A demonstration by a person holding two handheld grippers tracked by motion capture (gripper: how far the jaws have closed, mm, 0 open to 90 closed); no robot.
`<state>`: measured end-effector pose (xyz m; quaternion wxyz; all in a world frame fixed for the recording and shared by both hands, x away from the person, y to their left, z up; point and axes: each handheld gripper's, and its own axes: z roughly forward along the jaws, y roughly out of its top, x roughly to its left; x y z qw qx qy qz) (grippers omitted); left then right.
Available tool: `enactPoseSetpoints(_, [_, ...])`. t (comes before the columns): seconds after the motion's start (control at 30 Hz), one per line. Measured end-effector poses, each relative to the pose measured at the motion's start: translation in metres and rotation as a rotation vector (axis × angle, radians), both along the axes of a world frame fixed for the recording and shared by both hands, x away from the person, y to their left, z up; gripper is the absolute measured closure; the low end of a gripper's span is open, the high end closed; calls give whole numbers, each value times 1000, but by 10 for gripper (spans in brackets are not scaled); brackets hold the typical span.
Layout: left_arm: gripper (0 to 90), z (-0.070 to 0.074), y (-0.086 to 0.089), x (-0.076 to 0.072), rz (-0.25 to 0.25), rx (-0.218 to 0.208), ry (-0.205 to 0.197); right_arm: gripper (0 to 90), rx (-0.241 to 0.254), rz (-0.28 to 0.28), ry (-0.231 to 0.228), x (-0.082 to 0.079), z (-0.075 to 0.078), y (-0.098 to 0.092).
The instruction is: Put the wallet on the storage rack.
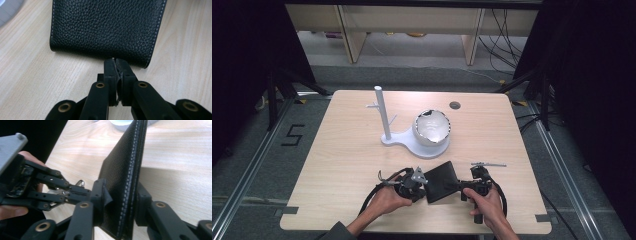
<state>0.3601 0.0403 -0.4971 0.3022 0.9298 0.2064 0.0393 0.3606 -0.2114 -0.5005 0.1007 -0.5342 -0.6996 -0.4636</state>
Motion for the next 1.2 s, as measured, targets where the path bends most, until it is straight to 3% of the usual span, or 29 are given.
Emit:
enactPoseSetpoints(0.23, [787,1,2,1,11,7,-9,764,32,5,-21,0,2,2])
enactPoseSetpoints(0.3, [768,2,3,-1,44,-30,-6,779,52,12,-27,0,3,3])
enactPoseSetpoints(0.33, [742,7,7,0,9,-10,-20,783,42,19,-30,1,5,4])
enactPoseSetpoints(0.4, [699,15,13,-1,1,-2,-35,786,38,23,-37,1,8,6])
enactPoseSetpoints(0.5, [662,24,20,-3,6,-20,-36,788,44,38,-40,2,10,8])
enactPoseSetpoints(0.53, [617,26,22,-6,28,-47,-36,789,37,48,-46,4,13,9])
enactPoseSetpoints(0.57, [617,31,28,-7,14,-22,-49,789,37,48,-46,4,13,9])
enactPoseSetpoints(0.7, [545,41,49,-11,40,-30,-70,791,31,63,-55,8,20,9])
enactPoseSetpoints(0.73, [535,42,55,-14,72,-54,-73,791,29,65,-57,9,22,9])
enactPoseSetpoints(0.8, [468,44,69,-19,100,-43,-81,791,31,70,-41,10,35,9])
enactPoseSetpoints(0.83, [456,44,69,-19,100,-43,-81,791,14,85,-79,12,36,8])
enactPoseSetpoints(0.93, [422,42,84,-23,147,-43,-78,791,5,90,-103,15,45,6])
enactPoseSetpoints(0.97, [415,42,86,-24,149,-44,-76,791,17,88,-84,14,51,5])
enactPoseSetpoints(1.0, [401,41,91,-26,141,-52,-75,791,-1,90,-116,19,56,3])
enactPoseSetpoints(1.03, [391,41,91,-26,141,-52,-75,791,-1,90,-116,19,56,3])
enactPoseSetpoints(1.1, [382,40,96,-28,156,-52,-67,791,6,78,-94,21,64,3])
enactPoseSetpoints(1.17, [361,40,100,-30,170,-60,-63,791,-9,68,-101,25,69,0])
enactPoseSetpoints(1.2, [349,39,103,-33,168,-65,-64,791,-23,70,-130,30,74,-3])
